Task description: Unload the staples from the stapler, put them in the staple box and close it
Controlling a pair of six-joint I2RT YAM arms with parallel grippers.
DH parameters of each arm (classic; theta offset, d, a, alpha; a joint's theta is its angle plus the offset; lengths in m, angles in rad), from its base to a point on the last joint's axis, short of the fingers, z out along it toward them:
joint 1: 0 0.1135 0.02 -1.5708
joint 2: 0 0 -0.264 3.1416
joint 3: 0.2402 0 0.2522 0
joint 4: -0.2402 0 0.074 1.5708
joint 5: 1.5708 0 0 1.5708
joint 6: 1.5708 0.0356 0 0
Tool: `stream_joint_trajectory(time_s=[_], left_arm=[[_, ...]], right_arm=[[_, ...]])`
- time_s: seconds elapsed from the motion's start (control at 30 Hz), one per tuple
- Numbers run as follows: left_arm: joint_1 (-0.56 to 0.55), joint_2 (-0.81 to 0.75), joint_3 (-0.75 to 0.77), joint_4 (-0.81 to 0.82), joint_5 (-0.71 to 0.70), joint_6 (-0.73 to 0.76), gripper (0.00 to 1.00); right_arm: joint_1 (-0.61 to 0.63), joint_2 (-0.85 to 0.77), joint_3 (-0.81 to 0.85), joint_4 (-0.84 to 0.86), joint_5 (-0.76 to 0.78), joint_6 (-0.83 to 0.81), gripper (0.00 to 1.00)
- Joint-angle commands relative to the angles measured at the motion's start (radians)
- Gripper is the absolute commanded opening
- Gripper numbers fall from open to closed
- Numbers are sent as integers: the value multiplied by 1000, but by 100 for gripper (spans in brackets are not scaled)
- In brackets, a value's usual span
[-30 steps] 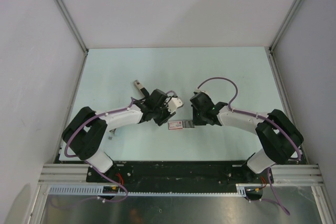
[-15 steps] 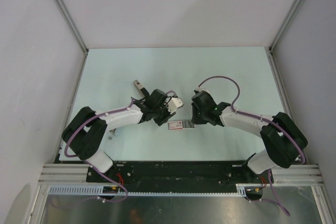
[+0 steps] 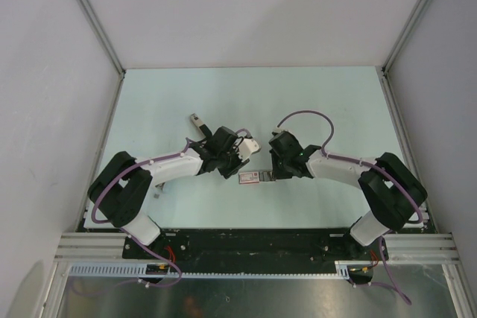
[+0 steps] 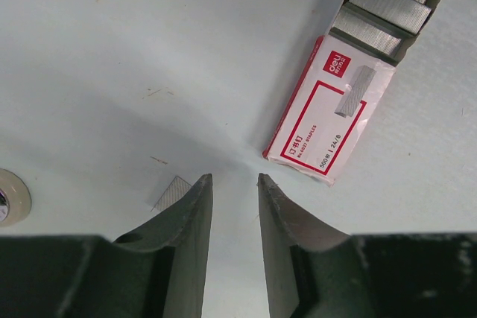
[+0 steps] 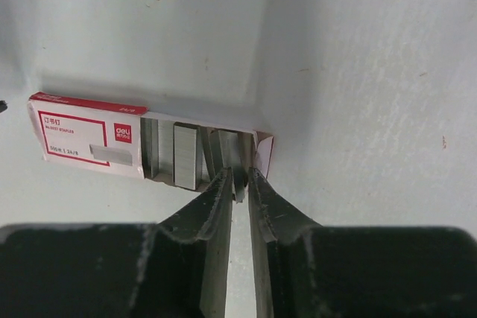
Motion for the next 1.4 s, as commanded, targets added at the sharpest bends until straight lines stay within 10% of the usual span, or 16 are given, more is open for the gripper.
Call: stream_joint_trajectory(time_s=[0.0, 0.77, 1.37], left_arm=[[-2, -42, 20, 20, 13, 56, 36], [0, -27, 14, 22, 41, 50, 35], [-1, -17, -4, 35, 44, 73, 35]], right_arm=[[10, 30, 40, 5, 23, -23, 17], [16, 47, 48, 4, 15, 29, 6], [0, 7, 48, 9, -31, 80, 24]])
